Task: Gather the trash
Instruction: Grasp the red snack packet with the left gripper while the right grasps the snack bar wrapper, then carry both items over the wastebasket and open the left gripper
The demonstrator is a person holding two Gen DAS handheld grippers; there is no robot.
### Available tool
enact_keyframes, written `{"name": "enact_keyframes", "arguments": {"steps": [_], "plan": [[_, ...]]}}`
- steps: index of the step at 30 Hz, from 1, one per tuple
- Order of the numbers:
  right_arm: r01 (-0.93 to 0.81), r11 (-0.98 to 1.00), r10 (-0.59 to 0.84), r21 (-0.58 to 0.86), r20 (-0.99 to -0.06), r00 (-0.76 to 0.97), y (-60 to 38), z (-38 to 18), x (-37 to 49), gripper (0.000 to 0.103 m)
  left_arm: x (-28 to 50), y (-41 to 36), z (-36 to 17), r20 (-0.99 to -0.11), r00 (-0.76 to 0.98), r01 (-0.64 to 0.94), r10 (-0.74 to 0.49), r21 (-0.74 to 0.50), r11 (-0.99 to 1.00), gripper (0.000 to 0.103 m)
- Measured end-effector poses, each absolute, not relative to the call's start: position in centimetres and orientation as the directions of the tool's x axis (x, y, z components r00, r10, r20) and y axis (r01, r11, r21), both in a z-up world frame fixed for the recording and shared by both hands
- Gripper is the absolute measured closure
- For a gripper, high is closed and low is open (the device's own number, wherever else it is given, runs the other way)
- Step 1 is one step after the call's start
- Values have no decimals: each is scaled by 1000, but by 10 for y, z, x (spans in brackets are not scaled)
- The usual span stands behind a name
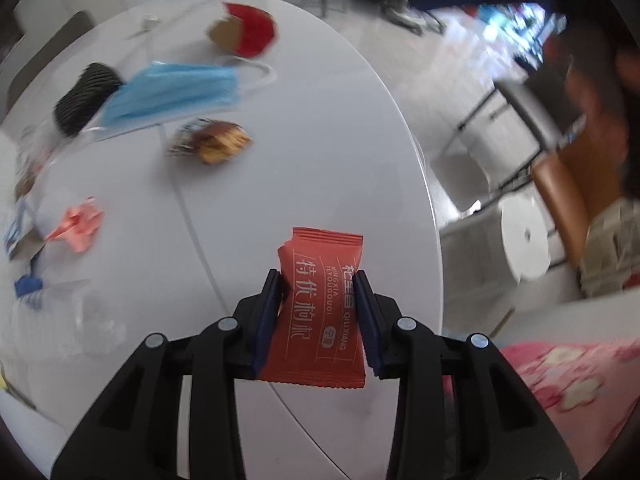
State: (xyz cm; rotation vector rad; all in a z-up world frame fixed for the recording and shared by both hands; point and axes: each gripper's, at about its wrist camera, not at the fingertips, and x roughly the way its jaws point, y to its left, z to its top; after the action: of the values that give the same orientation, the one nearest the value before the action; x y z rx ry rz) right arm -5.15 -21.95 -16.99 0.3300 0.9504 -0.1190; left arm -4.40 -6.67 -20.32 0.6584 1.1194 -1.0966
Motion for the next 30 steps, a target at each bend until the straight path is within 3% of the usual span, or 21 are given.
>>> {"name": "enact_keyframes", "arguments": {"steps": [10,16,20,26,30], "plan": [[143,970,95,196,-849,519,-172,-226,42,23,10,-23,-155,-912,188,734,-365,-116,669,67],[177,971,60,163,-878,475,-167,-246,65,41,27,-8,-148,-905,221,702,-363,-111,703,67],[179,977,27,118,-896,443,-161,-253,69,59,31,0,-145,-902,226,696,-368,-114,708,67],[166,974,67,152,-900,431,-160,-257,66,71,35,-3,-143,-901,230,687,-368,-117,717,67],[163,963,125,216,-889,439,-163,-258,62,74,34,-7,-142,-901,235,678,-364,-116,726,67]]}}
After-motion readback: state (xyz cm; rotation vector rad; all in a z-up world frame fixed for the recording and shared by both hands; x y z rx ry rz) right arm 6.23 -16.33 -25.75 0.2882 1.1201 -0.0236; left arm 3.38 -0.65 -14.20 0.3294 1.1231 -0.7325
